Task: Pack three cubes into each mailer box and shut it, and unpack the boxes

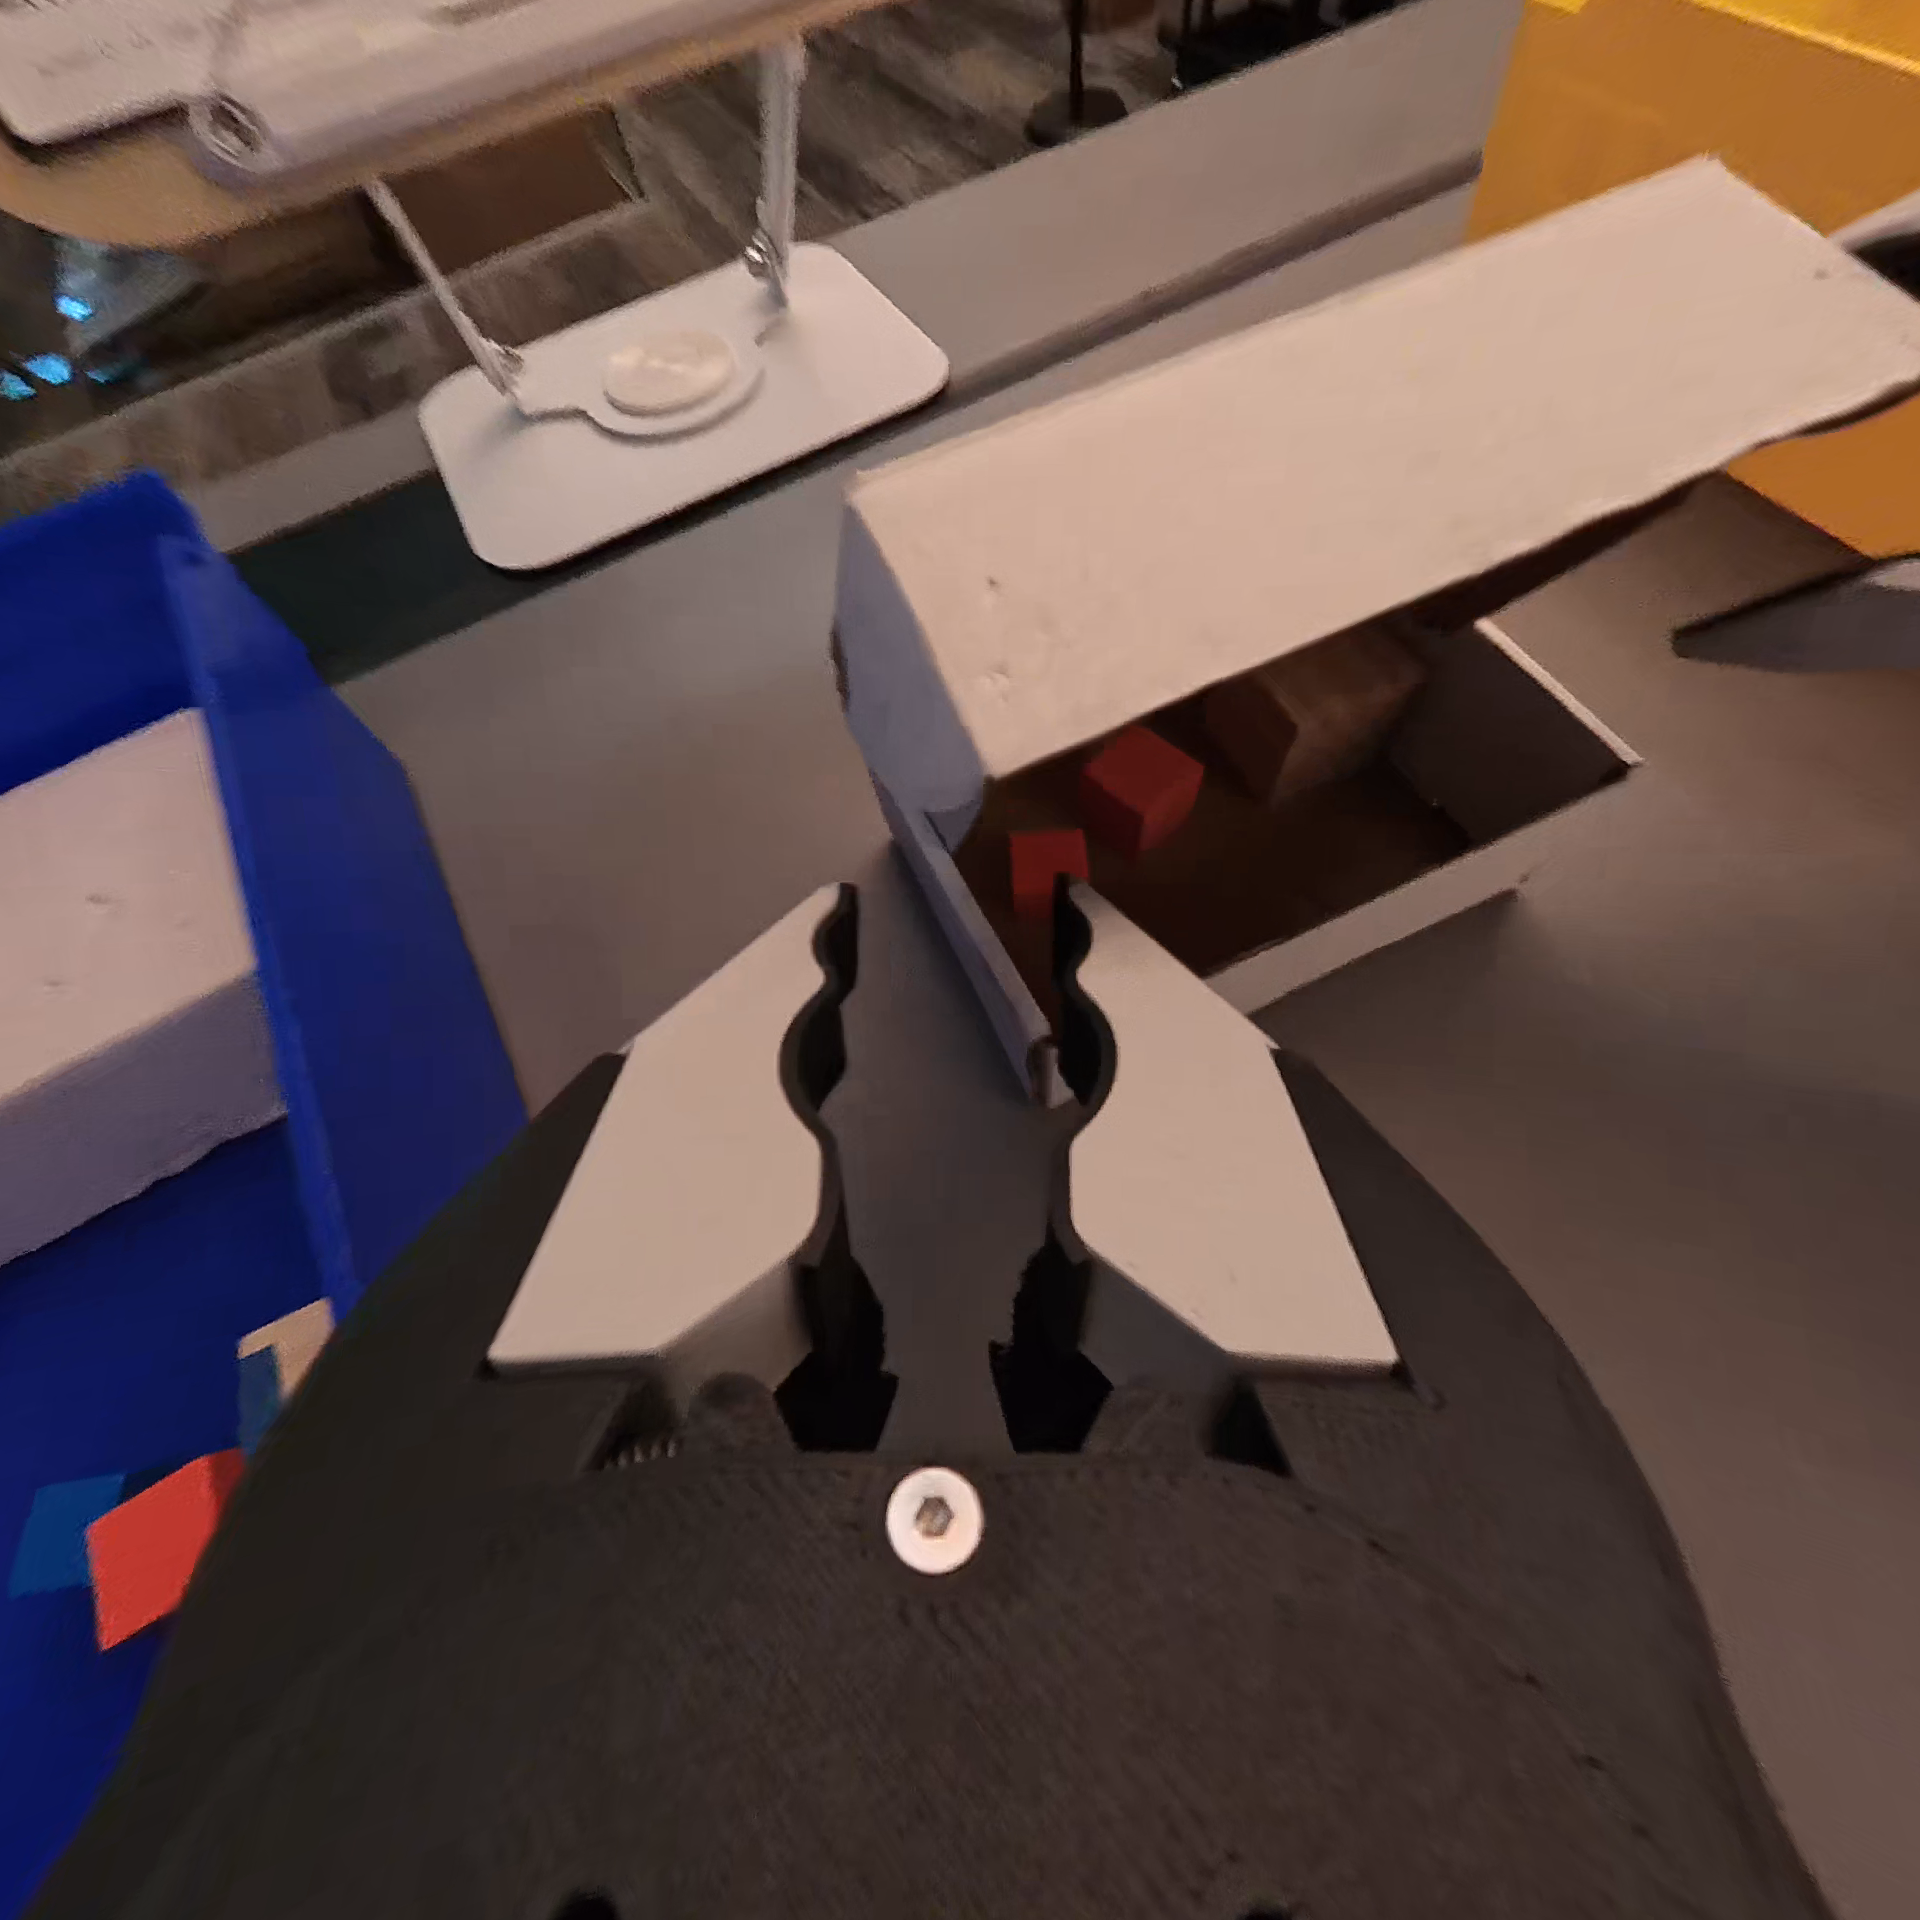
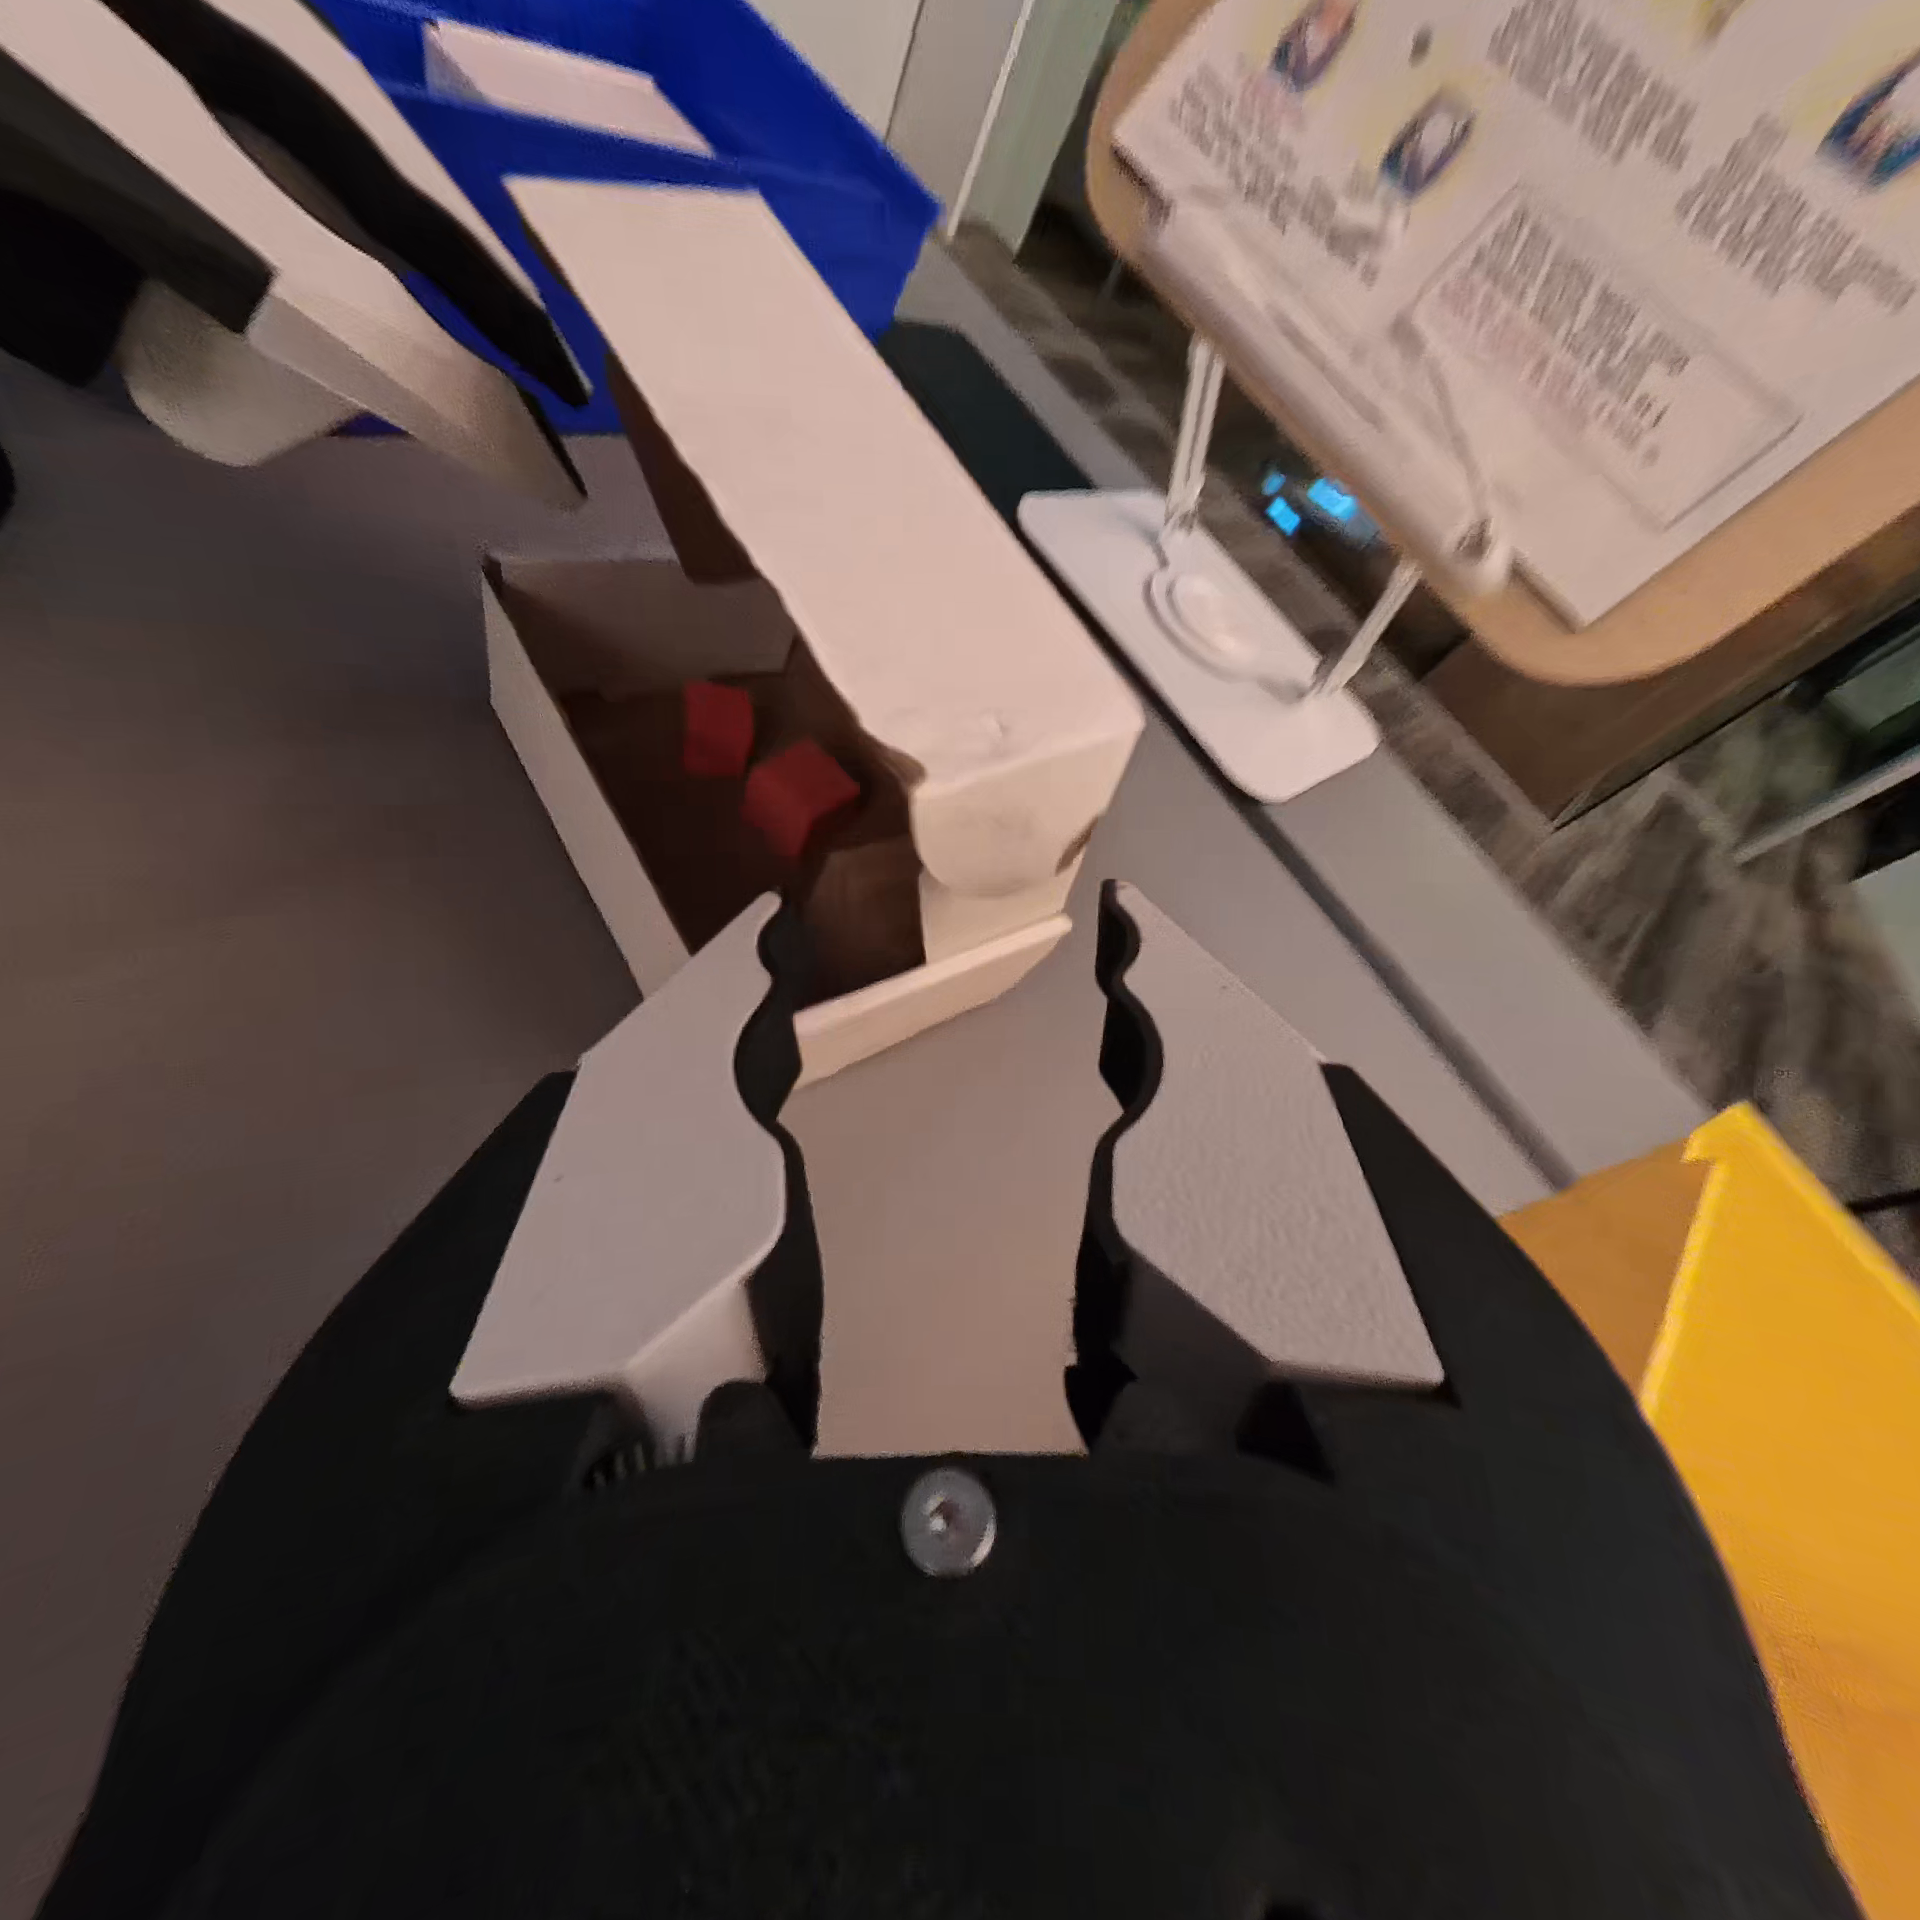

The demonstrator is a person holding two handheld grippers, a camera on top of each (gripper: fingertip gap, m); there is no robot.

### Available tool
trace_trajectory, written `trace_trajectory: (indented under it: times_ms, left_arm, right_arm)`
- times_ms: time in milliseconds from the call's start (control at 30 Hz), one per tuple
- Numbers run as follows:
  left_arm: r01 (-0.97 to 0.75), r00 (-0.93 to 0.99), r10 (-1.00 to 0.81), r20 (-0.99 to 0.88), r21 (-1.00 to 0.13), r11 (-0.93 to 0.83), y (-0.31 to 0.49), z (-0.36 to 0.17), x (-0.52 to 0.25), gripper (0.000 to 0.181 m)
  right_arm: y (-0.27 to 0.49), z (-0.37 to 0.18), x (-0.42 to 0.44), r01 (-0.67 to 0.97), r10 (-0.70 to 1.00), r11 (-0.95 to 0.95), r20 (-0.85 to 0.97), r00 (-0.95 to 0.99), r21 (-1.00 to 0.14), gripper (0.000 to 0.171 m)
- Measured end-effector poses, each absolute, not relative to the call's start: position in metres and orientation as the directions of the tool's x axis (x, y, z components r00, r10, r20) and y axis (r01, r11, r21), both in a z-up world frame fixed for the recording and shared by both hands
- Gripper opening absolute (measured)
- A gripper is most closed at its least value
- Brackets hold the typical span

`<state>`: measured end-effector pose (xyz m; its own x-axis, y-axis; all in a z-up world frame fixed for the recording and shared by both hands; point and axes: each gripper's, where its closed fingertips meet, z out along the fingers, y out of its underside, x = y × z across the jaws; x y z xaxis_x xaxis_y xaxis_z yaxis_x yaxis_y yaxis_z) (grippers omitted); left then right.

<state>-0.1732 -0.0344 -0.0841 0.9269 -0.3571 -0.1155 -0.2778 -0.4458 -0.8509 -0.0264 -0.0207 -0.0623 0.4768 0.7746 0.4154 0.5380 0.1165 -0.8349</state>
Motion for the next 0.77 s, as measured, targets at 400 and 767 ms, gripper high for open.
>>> trace_trajectory:
  times_ms: [400,767]
  left_arm:
    - [-0.484,0.857,-0.303,-0.416,-0.851,-0.201,-0.023,-0.052,-0.177,0.03]
    - [-0.519,0.836,-0.373,-0.403,-0.8,-0.299,-0.048,-0.066,-0.158,0.004]
  right_arm:
    - [-0.019,-0.036,-0.031,0.606,0.559,0.215,0.605,0.566,-0.766,0.027]
    - [-0.033,-0.042,-0.021,0.588,0.681,0.045,0.455,0.573,-0.808,0.013]
